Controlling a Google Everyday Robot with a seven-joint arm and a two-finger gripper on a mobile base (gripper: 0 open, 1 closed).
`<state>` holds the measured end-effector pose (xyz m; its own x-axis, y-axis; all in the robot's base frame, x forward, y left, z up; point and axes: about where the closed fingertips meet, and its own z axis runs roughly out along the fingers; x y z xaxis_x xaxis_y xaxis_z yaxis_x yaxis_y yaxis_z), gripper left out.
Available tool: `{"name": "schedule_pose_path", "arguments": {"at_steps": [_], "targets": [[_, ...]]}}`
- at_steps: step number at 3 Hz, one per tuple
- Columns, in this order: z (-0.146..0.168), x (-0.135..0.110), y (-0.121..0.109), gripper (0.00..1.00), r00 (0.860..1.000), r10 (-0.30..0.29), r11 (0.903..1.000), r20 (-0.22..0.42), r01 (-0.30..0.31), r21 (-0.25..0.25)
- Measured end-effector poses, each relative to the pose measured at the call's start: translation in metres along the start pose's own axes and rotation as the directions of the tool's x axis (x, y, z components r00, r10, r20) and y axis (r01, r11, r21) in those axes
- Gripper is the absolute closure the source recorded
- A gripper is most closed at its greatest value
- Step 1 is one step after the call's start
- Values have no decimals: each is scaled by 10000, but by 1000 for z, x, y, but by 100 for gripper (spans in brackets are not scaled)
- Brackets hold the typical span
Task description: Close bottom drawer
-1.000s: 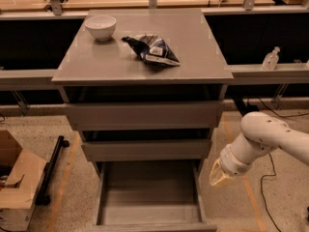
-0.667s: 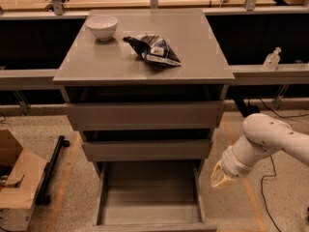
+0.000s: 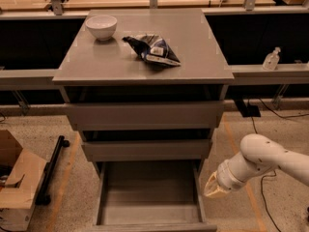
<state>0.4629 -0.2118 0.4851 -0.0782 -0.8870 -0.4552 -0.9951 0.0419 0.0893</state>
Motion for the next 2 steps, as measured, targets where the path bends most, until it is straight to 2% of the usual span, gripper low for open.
{"name": "schedule_pose_path", "arguments": {"at_steps": [1,2], "targets": [[48,23,-8,100,9975,251,9996,657,-242,-152],[98,46,-19,100,9948,515,9966,883,-456,-680]]}}
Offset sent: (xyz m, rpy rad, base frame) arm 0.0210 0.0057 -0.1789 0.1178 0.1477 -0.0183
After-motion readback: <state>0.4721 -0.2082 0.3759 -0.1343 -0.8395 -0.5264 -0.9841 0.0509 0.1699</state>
